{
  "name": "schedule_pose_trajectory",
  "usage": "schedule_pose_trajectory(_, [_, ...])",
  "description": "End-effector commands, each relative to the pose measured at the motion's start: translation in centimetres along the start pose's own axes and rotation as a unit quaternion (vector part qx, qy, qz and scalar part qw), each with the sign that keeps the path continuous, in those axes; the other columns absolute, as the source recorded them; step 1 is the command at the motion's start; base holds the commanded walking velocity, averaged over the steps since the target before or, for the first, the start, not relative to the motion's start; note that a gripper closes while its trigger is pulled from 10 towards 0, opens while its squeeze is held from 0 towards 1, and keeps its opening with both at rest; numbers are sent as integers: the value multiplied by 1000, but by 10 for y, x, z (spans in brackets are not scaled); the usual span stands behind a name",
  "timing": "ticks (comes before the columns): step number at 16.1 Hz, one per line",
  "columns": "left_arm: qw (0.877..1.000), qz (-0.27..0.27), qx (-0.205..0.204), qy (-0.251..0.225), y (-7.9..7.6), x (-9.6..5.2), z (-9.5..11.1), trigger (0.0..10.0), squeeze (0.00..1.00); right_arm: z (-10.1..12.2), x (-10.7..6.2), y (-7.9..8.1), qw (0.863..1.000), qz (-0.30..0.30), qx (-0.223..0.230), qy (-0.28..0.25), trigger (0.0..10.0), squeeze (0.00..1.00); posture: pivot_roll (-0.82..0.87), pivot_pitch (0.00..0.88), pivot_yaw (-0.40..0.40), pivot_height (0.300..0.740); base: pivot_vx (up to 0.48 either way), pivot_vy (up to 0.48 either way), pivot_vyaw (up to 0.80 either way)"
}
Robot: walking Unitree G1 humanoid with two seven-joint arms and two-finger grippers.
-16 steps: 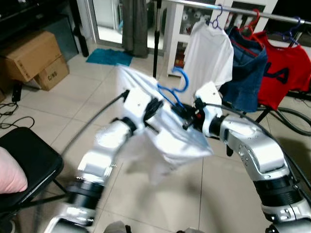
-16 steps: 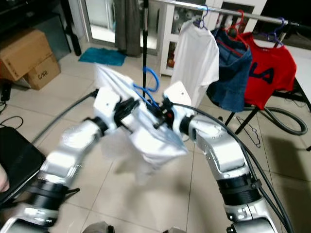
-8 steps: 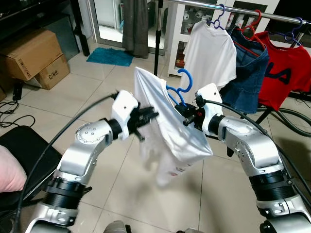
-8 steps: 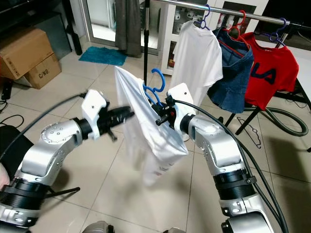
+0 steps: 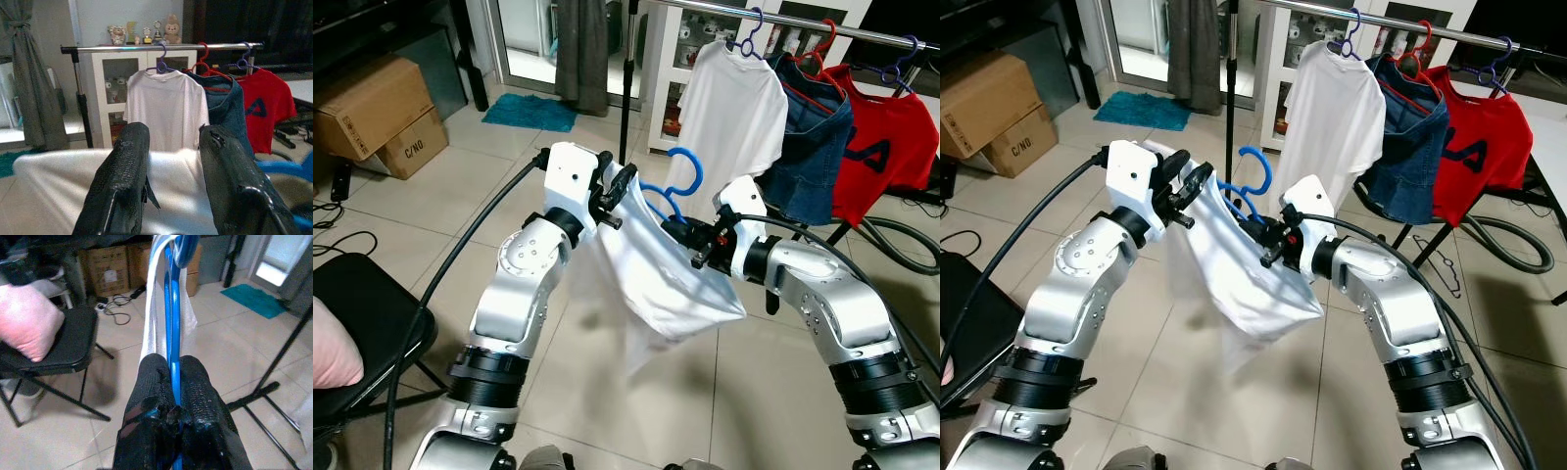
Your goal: Hang hanger
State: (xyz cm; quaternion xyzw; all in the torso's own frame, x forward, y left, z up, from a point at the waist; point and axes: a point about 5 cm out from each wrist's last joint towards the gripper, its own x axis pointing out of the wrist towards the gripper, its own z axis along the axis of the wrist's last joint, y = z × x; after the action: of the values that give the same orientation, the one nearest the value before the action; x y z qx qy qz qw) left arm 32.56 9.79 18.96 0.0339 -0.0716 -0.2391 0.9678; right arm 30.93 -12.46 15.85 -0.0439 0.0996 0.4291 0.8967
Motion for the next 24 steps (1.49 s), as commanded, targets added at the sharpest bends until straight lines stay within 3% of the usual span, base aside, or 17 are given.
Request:
schedule_pose_trajectory(1, [1000,3,-6,-1,0,3,2,10000,0,8,1,1,1000,15,-16,-17,0,0,-13,7,-72,740,0,0,0])
schedule_pose_trajectory(3, [1000,-5,-18,-3,-5,5,4,1882,0,9,2,2,999,23,-18,-20,0,0,-10,6,-77,740,0,0,0])
schedule_pose_trajectory(4, [1000,-7,-20,-4,-6,5,4,1882,0,9,2,1,999,23,-19,-20,0,0,-9,5,-78,740,0,0,0])
schedule_pose_trajectory(5, [999,-31,-25,0,-15,4,4,0,0,9,2,0,999,21,-20,-19,0,0,-10,4,-77,740,0,0,0])
schedule_pose_trajectory(7, [999,-43,-9,18,-18,1,-2,0,0,10,1,-2,999,17,-20,-19,0,0,-10,4,-76,740,0,0,0])
schedule_pose_trajectory(11, [999,-6,-2,44,-5,0,-8,0,0,12,1,-3,999,17,-21,-23,0,0,-10,2,-72,740,0,0,0])
schedule_pose_trajectory(17, [998,20,-23,52,6,-2,-11,0,0,13,2,-2,1000,8,-15,-23,0,0,-9,0,-72,740,0,0,0])
schedule_pose_trajectory(21, [999,-6,-38,10,10,0,2,0,0,5,5,-19,993,-114,2,7,0,0,-10,0,-74,740,0,0,0])
schedule_pose_trajectory(24, [999,-1,-42,11,15,0,1,0,0,4,6,-21,988,-156,-5,3,0,0,-13,0,-71,740,0,0,0])
